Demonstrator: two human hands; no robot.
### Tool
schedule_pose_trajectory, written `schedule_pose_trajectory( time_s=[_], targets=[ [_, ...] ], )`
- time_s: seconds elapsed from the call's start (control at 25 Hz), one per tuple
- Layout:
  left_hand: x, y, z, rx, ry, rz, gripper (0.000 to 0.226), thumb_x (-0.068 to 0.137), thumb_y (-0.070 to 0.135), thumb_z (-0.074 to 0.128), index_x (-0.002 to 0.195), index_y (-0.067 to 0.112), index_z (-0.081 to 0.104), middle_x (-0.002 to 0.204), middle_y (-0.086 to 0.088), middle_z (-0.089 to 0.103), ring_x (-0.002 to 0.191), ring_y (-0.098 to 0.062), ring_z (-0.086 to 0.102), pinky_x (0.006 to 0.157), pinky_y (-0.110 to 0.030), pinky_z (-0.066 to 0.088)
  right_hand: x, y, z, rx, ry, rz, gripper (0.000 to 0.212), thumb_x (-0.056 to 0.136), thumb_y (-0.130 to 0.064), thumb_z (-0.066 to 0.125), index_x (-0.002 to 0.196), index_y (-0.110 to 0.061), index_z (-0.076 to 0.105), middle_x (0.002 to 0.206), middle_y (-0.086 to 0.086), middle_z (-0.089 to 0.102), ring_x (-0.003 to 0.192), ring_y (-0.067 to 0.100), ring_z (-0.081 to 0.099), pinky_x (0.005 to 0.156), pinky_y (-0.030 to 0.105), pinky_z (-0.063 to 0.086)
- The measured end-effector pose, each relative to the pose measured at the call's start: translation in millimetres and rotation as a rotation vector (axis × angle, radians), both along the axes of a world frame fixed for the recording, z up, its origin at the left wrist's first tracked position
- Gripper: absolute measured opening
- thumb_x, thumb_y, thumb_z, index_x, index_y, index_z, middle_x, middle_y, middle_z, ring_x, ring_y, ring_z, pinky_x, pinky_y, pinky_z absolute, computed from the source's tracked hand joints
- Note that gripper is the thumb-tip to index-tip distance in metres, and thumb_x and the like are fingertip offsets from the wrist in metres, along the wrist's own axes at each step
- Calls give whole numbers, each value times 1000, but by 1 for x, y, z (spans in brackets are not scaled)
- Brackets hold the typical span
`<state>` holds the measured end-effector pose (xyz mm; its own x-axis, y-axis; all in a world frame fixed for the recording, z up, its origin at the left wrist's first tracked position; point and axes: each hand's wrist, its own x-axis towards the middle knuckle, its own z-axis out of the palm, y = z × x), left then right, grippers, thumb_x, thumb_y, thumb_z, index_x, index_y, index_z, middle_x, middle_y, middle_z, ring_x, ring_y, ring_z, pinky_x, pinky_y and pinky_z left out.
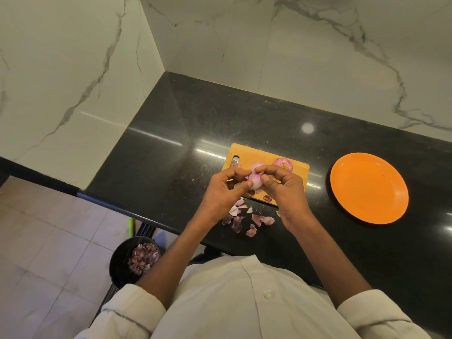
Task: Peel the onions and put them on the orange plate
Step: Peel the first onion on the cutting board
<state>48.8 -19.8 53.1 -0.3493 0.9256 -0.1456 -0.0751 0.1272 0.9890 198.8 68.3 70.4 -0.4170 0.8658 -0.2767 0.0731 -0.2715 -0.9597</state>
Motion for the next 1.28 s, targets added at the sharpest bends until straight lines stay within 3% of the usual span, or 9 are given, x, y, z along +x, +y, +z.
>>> schedule_pose_trajectory(
  time_s=[0.12,0.28,0.4,0.56,0.68,0.8,0.96,1.12,1.28],
  targets=[
    [3,1,2,-26,182,33,18,92,29,83,105,22,74,95,-7,74,92,-33,72,82,-55,62,-4,-4,3,57,-50,17,32,98,5,64,99,-22,81,103,-13,79,104,3,71,77,17,57],
    [14,5,7,-41,341,144,12,94,20,80,100,13,72,88,-1,71,83,-22,68,78,-47,61,-7,-8,5,84,-31,-7,28,97,7,65,103,-16,80,96,-21,78,99,-6,70,76,12,54],
    [14,6,8,-56,271,202,8,94,8,75,101,10,72,92,-4,72,85,-24,73,75,-51,64,-8,-8,6,102,-12,-4,27,97,6,64,104,-14,80,98,-19,79,101,-3,71,78,16,57],
    [12,5,15,-35,63,135,18,105,9,65,122,11,70,103,-3,72,93,-17,79,80,-39,67,-3,-1,1,61,21,-32,25,101,3,62,113,-10,79,114,0,78,112,18,73,90,35,63],
    [11,6,14,-5,29,118,24,105,12,66,128,11,72,116,-4,74,101,-18,78,78,-33,66,0,0,4,-41,84,-9,21,103,-3,62,118,-7,76,114,7,78,108,23,76,84,33,65],
    [10,6,12,-9,38,105,30,101,18,73,129,10,72,117,-10,75,101,-23,79,79,-34,66,-1,-1,7,-46,94,-7,18,100,-6,67,114,-8,78,112,9,78,105,23,77,83,33,65],
    [12,5,12,37,139,77,22,102,16,71,123,10,74,112,-6,75,102,-18,78,79,-30,65,-1,1,4,8,32,-28,18,99,-3,67,111,-9,79,115,9,77,107,24,76,84,37,65],
    [13,2,10,59,239,106,15,104,18,68,111,6,73,99,-6,75,88,-16,76,72,-24,62,1,-1,5,85,7,7,18,97,2,68,103,-9,81,110,7,77,105,22,74,78,30,64],
    [14,2,5,-7,204,189,10,101,17,72,100,8,69,91,-5,72,81,-17,72,70,-30,62,-1,-4,6,183,-1,56,24,93,1,73,95,-20,83,102,1,77,105,15,71,83,29,62]
  ],
)
